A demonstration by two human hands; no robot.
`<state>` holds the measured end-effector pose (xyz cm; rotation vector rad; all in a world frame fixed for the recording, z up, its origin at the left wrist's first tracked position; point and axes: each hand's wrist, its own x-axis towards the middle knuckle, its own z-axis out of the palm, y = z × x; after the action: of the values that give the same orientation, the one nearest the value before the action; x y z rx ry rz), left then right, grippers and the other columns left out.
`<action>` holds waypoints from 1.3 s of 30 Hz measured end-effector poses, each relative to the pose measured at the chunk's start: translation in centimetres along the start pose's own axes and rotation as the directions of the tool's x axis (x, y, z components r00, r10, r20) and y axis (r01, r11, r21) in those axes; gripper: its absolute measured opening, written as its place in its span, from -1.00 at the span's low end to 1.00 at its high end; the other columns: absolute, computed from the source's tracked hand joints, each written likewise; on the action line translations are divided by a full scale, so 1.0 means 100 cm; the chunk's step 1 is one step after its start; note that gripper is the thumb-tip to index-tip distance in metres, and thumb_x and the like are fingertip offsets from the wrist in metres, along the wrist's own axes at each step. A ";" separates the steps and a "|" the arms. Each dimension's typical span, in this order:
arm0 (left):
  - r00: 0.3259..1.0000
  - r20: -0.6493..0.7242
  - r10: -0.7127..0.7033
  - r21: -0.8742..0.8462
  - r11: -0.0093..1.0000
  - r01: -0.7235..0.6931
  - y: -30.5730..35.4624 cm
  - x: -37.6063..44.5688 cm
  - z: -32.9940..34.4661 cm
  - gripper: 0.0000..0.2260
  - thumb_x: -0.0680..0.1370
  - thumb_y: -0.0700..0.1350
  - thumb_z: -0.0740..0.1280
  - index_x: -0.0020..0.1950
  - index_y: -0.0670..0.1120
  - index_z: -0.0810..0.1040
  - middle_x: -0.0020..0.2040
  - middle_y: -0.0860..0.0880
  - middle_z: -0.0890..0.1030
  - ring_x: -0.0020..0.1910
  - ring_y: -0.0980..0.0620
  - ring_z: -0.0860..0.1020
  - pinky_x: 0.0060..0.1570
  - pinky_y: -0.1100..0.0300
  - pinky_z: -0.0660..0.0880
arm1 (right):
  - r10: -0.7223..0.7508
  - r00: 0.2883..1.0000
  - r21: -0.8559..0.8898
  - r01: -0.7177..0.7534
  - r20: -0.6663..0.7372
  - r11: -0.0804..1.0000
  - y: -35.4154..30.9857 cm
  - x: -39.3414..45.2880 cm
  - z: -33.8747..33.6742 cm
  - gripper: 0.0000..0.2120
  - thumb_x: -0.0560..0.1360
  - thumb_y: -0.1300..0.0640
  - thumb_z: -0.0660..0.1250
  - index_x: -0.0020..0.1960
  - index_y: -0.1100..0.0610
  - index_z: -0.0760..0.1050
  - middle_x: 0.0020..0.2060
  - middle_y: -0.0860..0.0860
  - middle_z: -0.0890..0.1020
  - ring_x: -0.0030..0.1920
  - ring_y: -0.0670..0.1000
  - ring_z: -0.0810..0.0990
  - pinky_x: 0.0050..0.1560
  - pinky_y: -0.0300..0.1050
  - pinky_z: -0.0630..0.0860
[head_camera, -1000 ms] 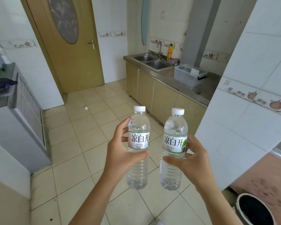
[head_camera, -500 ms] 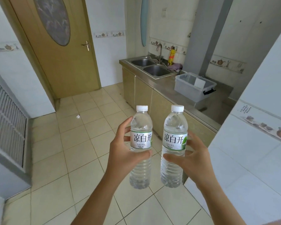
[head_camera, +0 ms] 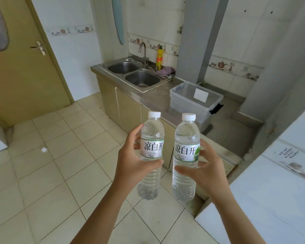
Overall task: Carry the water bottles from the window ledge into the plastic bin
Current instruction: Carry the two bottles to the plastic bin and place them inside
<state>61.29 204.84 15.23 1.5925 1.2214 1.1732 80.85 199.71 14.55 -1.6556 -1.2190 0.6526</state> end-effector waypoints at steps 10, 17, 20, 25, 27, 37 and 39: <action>0.993 0.119 -0.001 -0.006 1.000 0.001 -0.026 0.162 0.064 -0.12 0.18 -0.16 0.64 0.29 0.43 0.32 0.15 0.32 0.55 0.07 0.35 0.51 0.01 0.22 0.55 | 0.080 0.994 -0.005 -0.081 -0.078 0.997 0.034 0.154 0.004 -0.16 0.04 0.05 0.66 0.27 -0.13 0.43 -0.03 -0.21 0.63 -0.03 -0.27 0.58 0.04 -0.06 0.58; 0.984 0.175 -0.009 -0.022 1.000 0.013 -0.038 0.282 0.142 -0.12 0.17 -0.16 0.64 0.26 0.47 0.30 0.11 0.35 0.55 0.06 0.32 0.53 -0.07 0.36 0.50 | 0.124 0.984 0.048 -0.119 -0.126 0.992 0.069 0.284 -0.016 -0.19 0.05 0.09 0.66 0.24 -0.15 0.43 0.01 -0.17 0.64 -0.01 -0.12 0.64 0.04 0.05 0.59; 0.977 0.211 0.022 -0.034 0.999 -0.015 -0.035 0.331 0.174 -0.11 0.18 -0.21 0.64 0.26 0.45 0.30 0.05 0.42 0.56 0.03 0.38 0.52 -0.16 0.50 0.47 | 0.135 0.981 0.067 -0.126 -0.139 0.990 0.077 0.335 -0.032 -0.21 0.08 0.10 0.64 0.22 -0.22 0.42 0.00 -0.16 0.64 0.00 -0.10 0.63 0.02 0.04 0.60; 0.958 0.275 0.078 -0.085 0.995 -0.057 -0.026 0.403 0.223 -0.09 0.20 -0.20 0.64 0.30 0.42 0.26 0.20 0.37 0.47 0.09 0.44 0.46 -0.12 0.56 0.43 | 0.162 0.966 0.125 -0.139 -0.200 0.982 0.088 0.410 -0.055 -0.18 0.08 0.14 0.66 0.24 -0.19 0.41 0.06 -0.14 0.62 0.04 -0.05 0.62 0.02 0.03 0.61; 0.945 0.306 0.111 -0.112 0.990 -0.080 -0.023 0.430 0.244 -0.07 0.20 -0.20 0.65 0.33 0.38 0.24 0.24 0.38 0.43 0.10 0.48 0.44 -0.10 0.56 0.43 | 0.165 0.960 0.141 -0.135 -0.225 0.981 0.093 0.436 -0.063 -0.15 0.06 0.12 0.67 0.27 -0.15 0.41 0.09 -0.13 0.62 0.05 -0.07 0.62 0.02 0.03 0.61; 0.854 0.476 0.209 -0.117 0.978 -0.174 -0.048 0.554 0.364 -0.14 0.20 -0.17 0.64 0.31 0.38 0.31 0.28 0.21 0.51 0.15 0.28 0.51 0.09 0.17 0.55 | 0.255 0.902 0.145 -0.216 -0.350 0.965 0.139 0.540 -0.093 -0.17 0.11 0.31 0.64 0.19 -0.18 0.35 0.03 -0.21 0.60 -0.01 -0.23 0.60 -0.17 -0.33 0.55; 0.836 0.515 0.189 -0.107 0.982 -0.156 -0.063 0.569 0.385 -0.16 0.20 -0.17 0.64 0.31 0.33 0.33 0.27 0.20 0.51 0.13 0.27 0.53 0.05 0.20 0.57 | 0.288 0.882 0.137 -0.255 -0.373 0.957 0.154 0.555 -0.094 -0.19 0.10 0.29 0.65 0.15 -0.22 0.36 0.05 -0.19 0.61 0.02 -0.19 0.61 -0.08 -0.24 0.56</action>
<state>102.95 259.63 10.82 1.8461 0.6883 0.7848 115.22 246.70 10.59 -1.7969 -0.6705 0.5000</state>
